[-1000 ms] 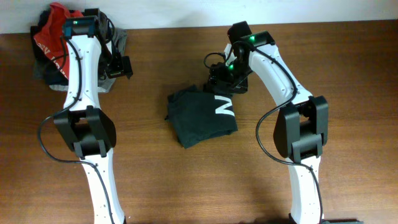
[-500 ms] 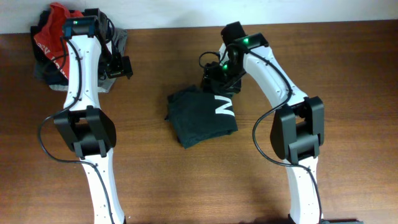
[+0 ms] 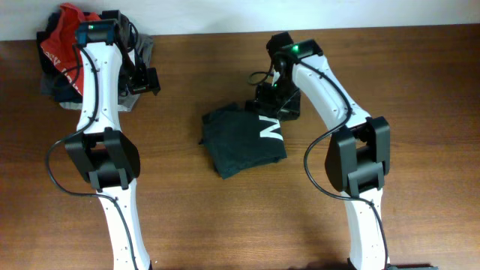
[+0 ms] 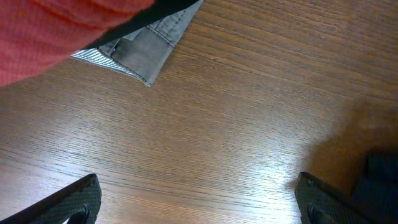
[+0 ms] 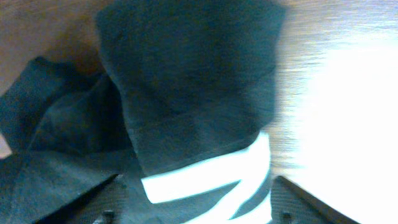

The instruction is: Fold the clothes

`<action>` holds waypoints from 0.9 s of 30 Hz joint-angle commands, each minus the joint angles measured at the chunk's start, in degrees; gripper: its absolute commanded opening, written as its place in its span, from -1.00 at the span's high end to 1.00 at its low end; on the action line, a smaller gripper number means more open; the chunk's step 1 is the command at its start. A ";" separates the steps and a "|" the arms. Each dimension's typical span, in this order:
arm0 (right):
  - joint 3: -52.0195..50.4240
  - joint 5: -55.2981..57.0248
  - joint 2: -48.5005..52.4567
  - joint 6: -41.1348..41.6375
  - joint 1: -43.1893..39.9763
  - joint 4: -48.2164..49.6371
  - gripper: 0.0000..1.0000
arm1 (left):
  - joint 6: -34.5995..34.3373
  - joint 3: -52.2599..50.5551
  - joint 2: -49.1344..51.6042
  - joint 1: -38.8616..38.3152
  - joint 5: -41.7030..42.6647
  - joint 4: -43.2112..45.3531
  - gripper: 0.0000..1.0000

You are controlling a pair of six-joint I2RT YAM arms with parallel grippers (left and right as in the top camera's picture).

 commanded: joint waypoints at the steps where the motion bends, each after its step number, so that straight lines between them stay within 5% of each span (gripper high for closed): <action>1: 4.72 4.46 0.20 0.17 -1.22 -1.86 -0.79 | -0.72 0.83 -1.90 0.13 0.22 0.20 -0.98; 4: 5.14 3.32 0.20 -0.48 -1.75 -3.19 -1.00 | -0.72 0.83 -1.90 0.13 0.22 0.33 -0.98; 17: -6.34 -9.01 0.22 -2.40 -1.57 7.15 -0.90 | -0.72 0.83 -1.90 0.13 0.22 0.31 -0.98; 21: -6.62 -9.53 0.22 -2.40 -1.25 8.70 -0.76 | -0.72 0.83 -1.90 0.13 0.22 0.31 -0.98; 27: -6.62 -9.51 0.22 -2.40 -1.14 10.86 -0.15 | -0.72 0.83 -1.90 0.13 0.22 0.33 -0.98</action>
